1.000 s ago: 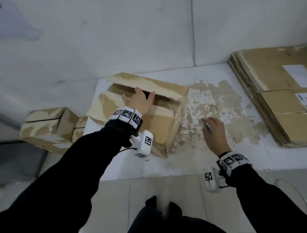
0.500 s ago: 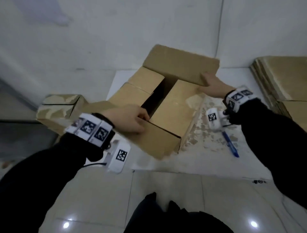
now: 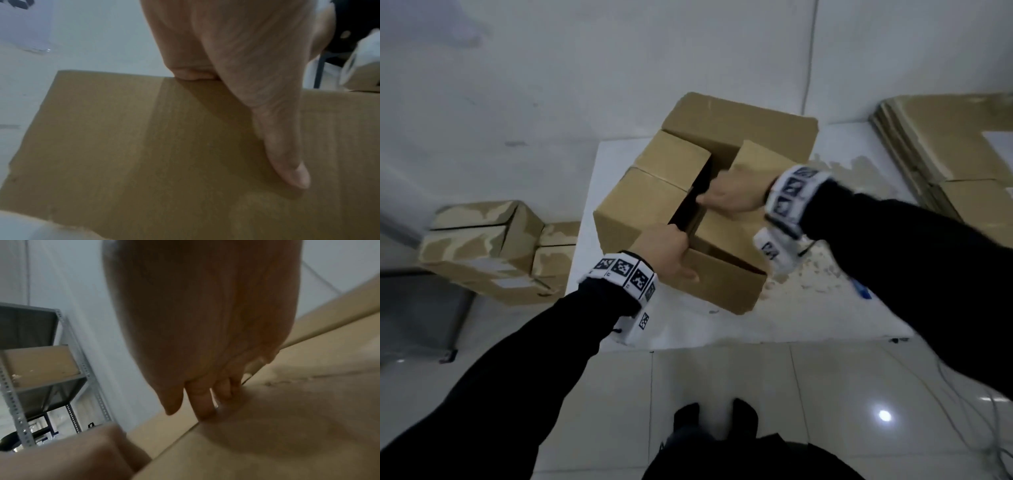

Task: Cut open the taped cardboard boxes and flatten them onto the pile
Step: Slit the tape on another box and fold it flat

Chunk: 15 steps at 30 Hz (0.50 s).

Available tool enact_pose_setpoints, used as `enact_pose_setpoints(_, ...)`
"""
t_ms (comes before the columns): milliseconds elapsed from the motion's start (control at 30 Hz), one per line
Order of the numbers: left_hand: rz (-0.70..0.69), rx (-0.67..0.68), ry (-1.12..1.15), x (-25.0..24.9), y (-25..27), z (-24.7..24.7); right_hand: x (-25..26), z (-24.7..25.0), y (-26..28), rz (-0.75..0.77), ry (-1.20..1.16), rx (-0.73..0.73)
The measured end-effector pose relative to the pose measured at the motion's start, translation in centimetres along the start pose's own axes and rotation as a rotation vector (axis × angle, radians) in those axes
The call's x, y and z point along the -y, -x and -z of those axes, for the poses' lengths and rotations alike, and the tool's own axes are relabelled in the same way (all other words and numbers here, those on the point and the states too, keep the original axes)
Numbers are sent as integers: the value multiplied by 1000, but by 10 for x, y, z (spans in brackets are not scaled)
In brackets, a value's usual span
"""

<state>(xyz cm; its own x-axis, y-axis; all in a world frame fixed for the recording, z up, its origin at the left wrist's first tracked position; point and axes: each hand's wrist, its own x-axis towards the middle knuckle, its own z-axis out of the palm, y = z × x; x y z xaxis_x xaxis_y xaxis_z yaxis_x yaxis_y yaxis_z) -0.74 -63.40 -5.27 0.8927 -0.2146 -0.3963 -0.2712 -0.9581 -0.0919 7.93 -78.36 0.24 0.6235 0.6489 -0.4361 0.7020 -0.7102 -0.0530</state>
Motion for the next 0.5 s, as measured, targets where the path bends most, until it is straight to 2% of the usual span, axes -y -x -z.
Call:
enact_pose_setpoints(67,-19,-12,-51,-2,3,2,-9,22,41,2,-41,-184)
enact_pose_setpoints(133,-41,-15,-163,-6,7,9,-23,28,90,-109,-112,-205)
enact_pose_setpoints(167,-55,-26,-227,-8,10,13,-29,21,112,-212,-130,-149)
enact_pose_setpoints(233,-67,-81,-328,-7,17,19,-36,-7,138,-401,-238,60)
enact_pose_setpoints(267,-59,-119,-346,-1,20,21,-34,-24,140,-480,-356,162)
enact_pose_setpoints(300,-44,-157,-329,8,25,25,-31,-40,136,-539,-531,203)
enact_pose_setpoints(367,-9,-289,-220,38,36,29,-22,-64,117,-646,-995,102)
enact_pose_setpoints(433,87,-405,-56,80,42,29,-11,-78,94,-739,-1278,-69)
enact_pose_setpoints(500,198,-344,136,120,40,18,-6,-89,74,-782,-1437,-166)
